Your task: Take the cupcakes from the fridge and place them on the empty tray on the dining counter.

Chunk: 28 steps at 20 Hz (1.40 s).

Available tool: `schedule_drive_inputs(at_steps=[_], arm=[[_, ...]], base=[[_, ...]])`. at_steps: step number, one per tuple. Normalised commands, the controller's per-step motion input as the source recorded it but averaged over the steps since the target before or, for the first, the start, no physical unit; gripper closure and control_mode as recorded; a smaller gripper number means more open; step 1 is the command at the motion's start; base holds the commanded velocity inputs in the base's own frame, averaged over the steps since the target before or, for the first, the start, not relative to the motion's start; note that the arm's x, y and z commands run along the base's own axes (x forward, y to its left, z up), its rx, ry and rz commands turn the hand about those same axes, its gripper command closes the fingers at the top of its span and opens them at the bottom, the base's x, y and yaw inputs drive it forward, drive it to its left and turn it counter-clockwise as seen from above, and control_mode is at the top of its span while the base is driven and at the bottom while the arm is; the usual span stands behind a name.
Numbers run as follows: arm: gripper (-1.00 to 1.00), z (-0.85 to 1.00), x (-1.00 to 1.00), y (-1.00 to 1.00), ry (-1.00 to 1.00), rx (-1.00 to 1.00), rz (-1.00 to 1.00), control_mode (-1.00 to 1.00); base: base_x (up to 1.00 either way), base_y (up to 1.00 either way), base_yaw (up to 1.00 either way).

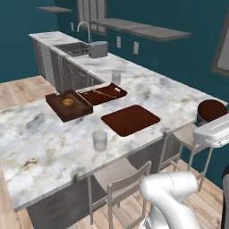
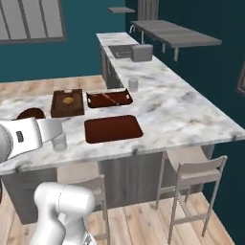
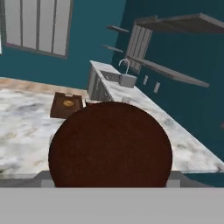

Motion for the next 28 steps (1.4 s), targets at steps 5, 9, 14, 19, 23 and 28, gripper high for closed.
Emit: schedule_drive_inputs(at_steps=[5, 9, 14, 19, 23, 28], arm=[[1.00, 0.00, 0.00, 0.00, 0.00, 0.00, 0.00, 1.00], [1.00, 0.00, 0.00, 0.00, 0.00, 0.00, 0.00, 1.00], [1.00, 0.00, 0.00, 0.00, 0.00, 0.00, 0.00, 1.00], [1.00, 0.00, 0.00, 0.00, 0.00, 0.00, 0.00, 1.00], [1.00, 0.00, 0.00, 0.00, 0.00, 0.00, 0.00, 1.00], [1.00, 0.00, 0.00, 0.00, 0.00, 0.00, 0.00, 1.00]], base=[[0.21, -1.00, 0.37], [0.20, -1.00, 0.36], [0.43, -0.95, 0.35], [0.97, -0.21, 0.27], [1.00, 0.07, 0.08], [1.00, 0.19, 0.01]])
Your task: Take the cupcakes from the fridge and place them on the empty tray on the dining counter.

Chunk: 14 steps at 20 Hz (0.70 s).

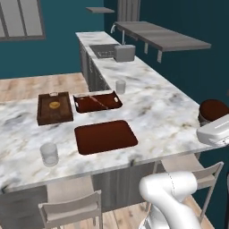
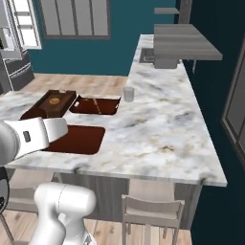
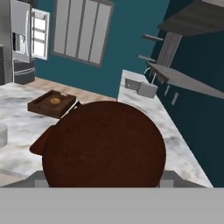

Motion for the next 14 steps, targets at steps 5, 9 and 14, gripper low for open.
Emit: schedule_drive_inputs(at_steps=[5, 9, 14], arm=[[1.00, 0.00, 0.00, 0.00, 0.00, 0.00, 0.00, 1.00], [1.00, 0.00, 0.00, 0.00, 0.00, 0.00, 0.00, 1.00], [1.00, 0.00, 0.00, 0.00, 0.00, 0.00, 0.00, 1.00]], base=[[1.00, 0.31, 0.00], [1.00, 0.26, -0.06], [1.00, 0.41, -0.32]])
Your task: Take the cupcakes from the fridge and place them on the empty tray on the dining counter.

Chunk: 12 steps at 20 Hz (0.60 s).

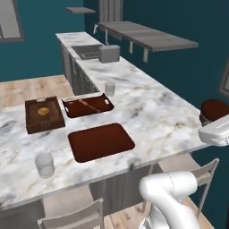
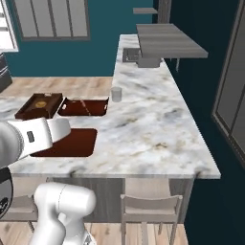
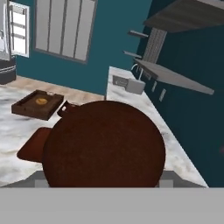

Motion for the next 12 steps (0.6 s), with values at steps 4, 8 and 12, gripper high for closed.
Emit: schedule_drive_inputs(at_steps=[4, 8, 12], arm=[[1.00, 0.00, 0.00, 0.00, 0.00, 0.00, 0.00, 1.00], [1.00, 0.00, 0.00, 0.00, 0.00, 0.00, 0.00, 1.00], [1.00, 0.00, 0.00, 0.00, 0.00, 0.00, 0.00, 1.00]], base=[[0.96, 0.46, -0.40], [0.41, 0.36, -0.18], [0.01, 0.06, -0.01]])
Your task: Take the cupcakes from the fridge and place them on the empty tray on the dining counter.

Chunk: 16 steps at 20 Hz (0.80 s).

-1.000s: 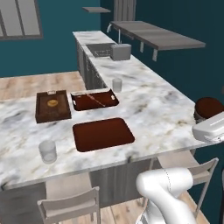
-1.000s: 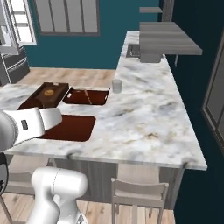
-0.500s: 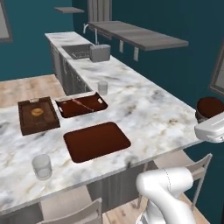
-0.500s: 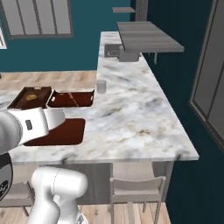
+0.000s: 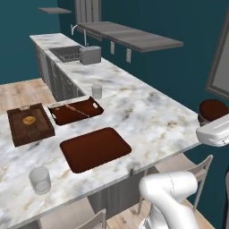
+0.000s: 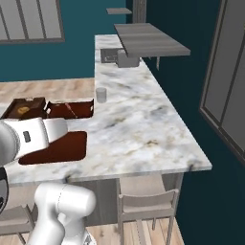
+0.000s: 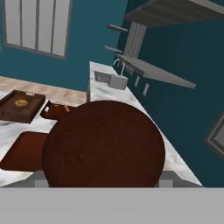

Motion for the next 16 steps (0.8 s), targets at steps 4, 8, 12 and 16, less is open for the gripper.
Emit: schedule_drive_inputs(at_steps=[4, 8, 12, 16], arm=[[1.00, 0.00, 0.05, 0.00, 0.01, 0.00, 0.00, -1.00], [1.00, -0.20, 0.34, 0.42, 0.24, -0.01, 0.06, -1.00], [1.00, -0.17, 0.26, 0.73, 0.20, -0.08, 0.05, -1.00], [1.00, -0.12, 0.19, 0.61, 0.08, -0.03, 0.05, -1.00]], base=[[0.04, 0.00, 0.00], [0.00, 0.00, 0.00], [0.00, 0.00, 0.00], [0.00, 0.00, 0.00]])
